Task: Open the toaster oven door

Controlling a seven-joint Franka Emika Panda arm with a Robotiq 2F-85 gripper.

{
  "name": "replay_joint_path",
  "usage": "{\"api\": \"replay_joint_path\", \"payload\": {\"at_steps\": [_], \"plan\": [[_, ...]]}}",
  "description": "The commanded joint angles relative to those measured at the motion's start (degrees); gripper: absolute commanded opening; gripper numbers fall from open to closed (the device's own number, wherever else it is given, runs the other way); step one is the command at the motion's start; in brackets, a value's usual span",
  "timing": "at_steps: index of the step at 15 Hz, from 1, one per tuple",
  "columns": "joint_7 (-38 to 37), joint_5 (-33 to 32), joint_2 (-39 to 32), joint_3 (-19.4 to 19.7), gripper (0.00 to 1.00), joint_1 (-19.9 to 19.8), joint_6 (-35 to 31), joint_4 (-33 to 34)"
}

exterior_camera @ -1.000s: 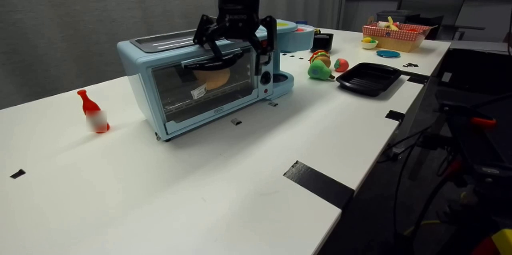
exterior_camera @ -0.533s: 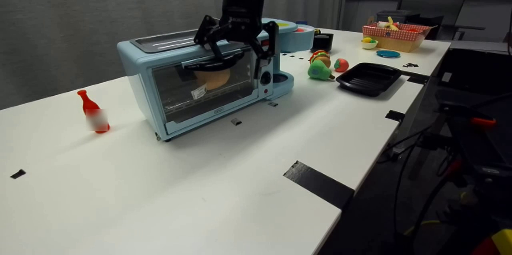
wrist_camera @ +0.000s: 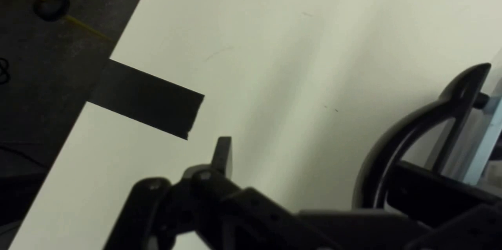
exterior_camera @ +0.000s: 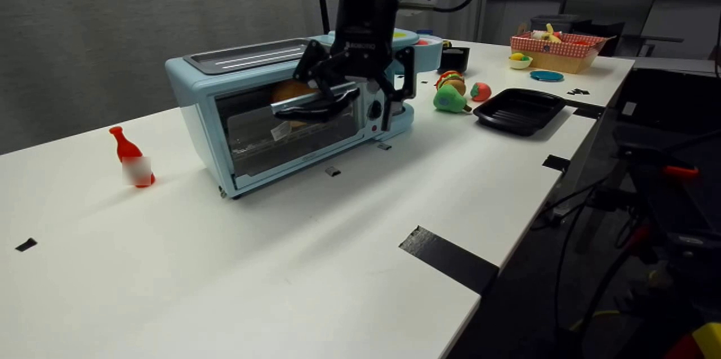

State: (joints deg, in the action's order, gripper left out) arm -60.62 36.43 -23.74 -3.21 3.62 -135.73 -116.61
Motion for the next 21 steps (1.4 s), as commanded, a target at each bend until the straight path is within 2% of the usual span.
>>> {"api": "replay_joint_path", "payload": {"at_steps": [1,5,13,21], "plan": [[1.4,1.6,-1.9,0.0,1.00,-0.3,0.9,-4.3],[0.7,0.1,-4.4,0.5,1.00,0.0,2.5,-4.2],[-0.8,-4.5,-7.1,2.0,1.00,0.5,7.1,1.9],[1.0,-2.6,-13.9,0.8,1.00,-2.5,20.7,13.6]]}}
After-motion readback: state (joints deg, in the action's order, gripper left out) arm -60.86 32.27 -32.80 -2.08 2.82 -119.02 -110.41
